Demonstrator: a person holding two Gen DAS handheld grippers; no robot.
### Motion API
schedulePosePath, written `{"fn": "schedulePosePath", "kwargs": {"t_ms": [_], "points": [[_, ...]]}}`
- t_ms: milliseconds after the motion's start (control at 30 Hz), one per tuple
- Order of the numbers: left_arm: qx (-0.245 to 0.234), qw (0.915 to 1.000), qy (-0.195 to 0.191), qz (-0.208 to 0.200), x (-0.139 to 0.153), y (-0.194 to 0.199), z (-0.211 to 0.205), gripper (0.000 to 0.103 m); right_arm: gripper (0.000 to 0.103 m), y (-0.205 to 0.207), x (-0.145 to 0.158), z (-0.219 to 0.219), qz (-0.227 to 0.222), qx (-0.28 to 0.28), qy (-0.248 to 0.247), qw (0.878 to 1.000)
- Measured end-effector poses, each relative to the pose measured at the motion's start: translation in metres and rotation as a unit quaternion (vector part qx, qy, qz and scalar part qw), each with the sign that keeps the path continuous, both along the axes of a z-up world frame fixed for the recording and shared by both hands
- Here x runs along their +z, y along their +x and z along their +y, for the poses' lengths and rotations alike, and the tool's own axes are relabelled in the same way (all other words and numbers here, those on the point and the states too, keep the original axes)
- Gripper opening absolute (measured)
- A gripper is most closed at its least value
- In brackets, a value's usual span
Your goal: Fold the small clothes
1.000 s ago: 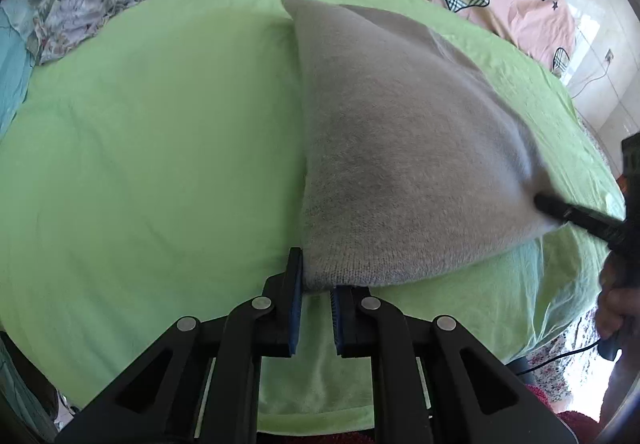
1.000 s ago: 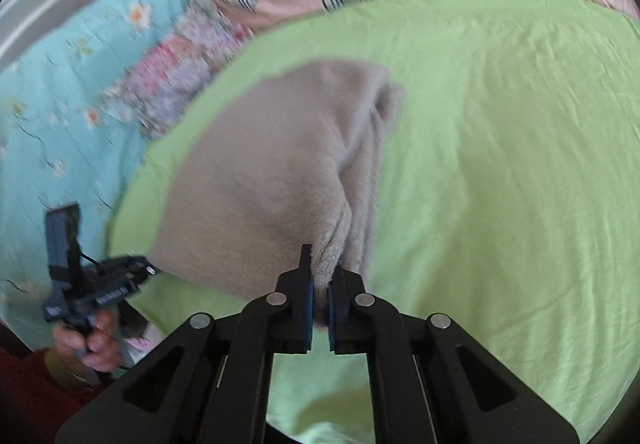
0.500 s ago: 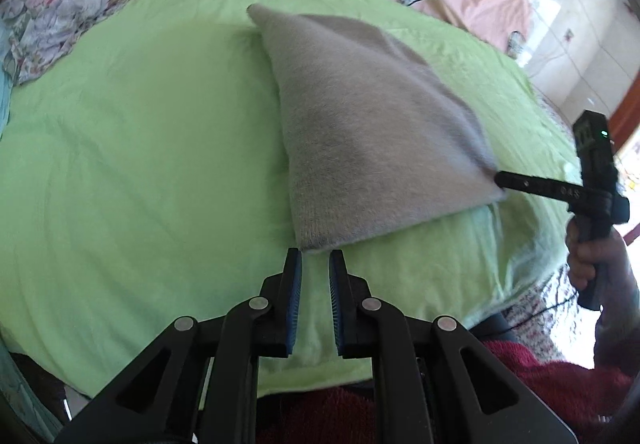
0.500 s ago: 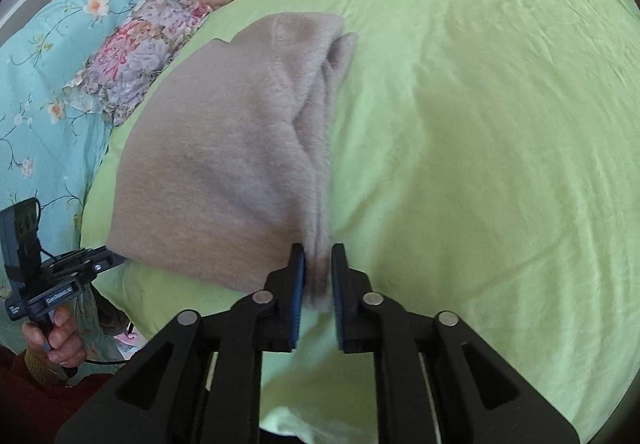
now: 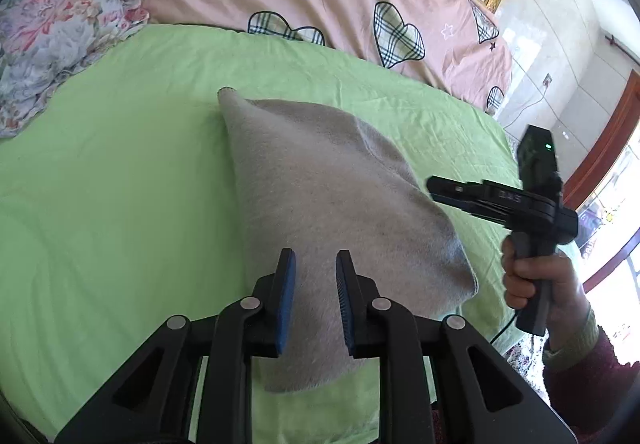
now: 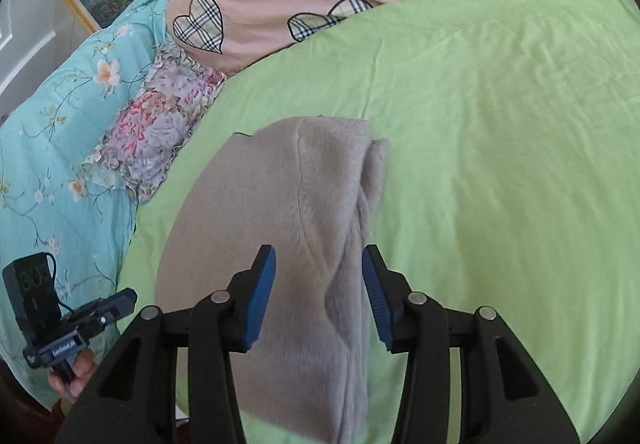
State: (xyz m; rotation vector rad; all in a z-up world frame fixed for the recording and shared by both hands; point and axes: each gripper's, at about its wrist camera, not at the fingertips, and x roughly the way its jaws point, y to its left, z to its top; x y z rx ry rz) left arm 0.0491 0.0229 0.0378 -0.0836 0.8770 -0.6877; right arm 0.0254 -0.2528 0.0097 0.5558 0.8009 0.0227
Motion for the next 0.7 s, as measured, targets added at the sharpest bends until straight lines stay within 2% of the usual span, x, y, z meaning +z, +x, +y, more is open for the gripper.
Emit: {"fn": "schedulePosePath", "kwargs": {"t_ms": [67, 100, 133, 200, 233, 367, 433, 467, 533, 567, 633, 700], "points": [[-0.007, 1.0, 0.002, 0.002, -0.002, 0.003, -0.005, 0.028, 0.042, 0.013, -0.015, 0.007, 0.025, 0.013, 0.014, 1.0], [-0.01, 0.9999, 0.008, 0.005, -0.002, 0.005, -0.009, 0.028, 0.023, 0.019, -0.023, 0.01, 0.042, 0.019, 0.015, 0.999], [-0.012, 0.9998, 0.011, 0.005, -0.002, 0.006, -0.01, 0.028, 0.019, 0.019, -0.024, 0.012, 0.042, 0.022, 0.009, 0.999], [-0.018, 0.9998, 0.013, 0.0, 0.001, 0.009, -0.013, 0.032, 0.012, 0.016, -0.012, 0.015, 0.03, 0.021, -0.035, 0.999], [-0.018, 0.9997, 0.014, -0.003, 0.001, 0.01, -0.015, 0.036, 0.011, 0.015, -0.008, 0.015, 0.029, 0.017, -0.059, 0.998], [-0.027, 0.9995, 0.011, -0.007, 0.003, 0.017, -0.024, 0.037, 0.011, 0.024, -0.022, 0.015, 0.058, 0.021, -0.077, 0.995], [-0.029, 0.9993, 0.022, -0.008, 0.0, 0.022, -0.029, 0.037, 0.015, 0.023, -0.022, 0.009, 0.06, 0.005, -0.067, 0.996], [-0.03, 0.9992, 0.025, -0.008, 0.0, 0.024, -0.03, 0.037, 0.024, 0.02, -0.018, 0.005, 0.06, -0.012, -0.064, 0.996], [-0.033, 0.9991, 0.024, -0.009, -0.001, 0.026, -0.03, 0.037, 0.025, 0.006, 0.004, 0.007, 0.032, -0.038, -0.088, 0.995], [-0.034, 0.9991, 0.022, -0.009, -0.001, 0.026, -0.03, 0.037, 0.025, -0.001, 0.017, 0.014, 0.007, -0.032, -0.092, 0.995], [-0.043, 0.999, 0.014, -0.005, -0.002, 0.026, -0.032, 0.037, 0.025, -0.008, 0.033, 0.033, -0.025, 0.008, -0.065, 0.998], [-0.046, 0.9987, 0.02, -0.003, -0.008, 0.028, -0.034, 0.037, 0.025, 0.002, 0.03, 0.054, -0.017, 0.062, -0.039, 0.997]]}}
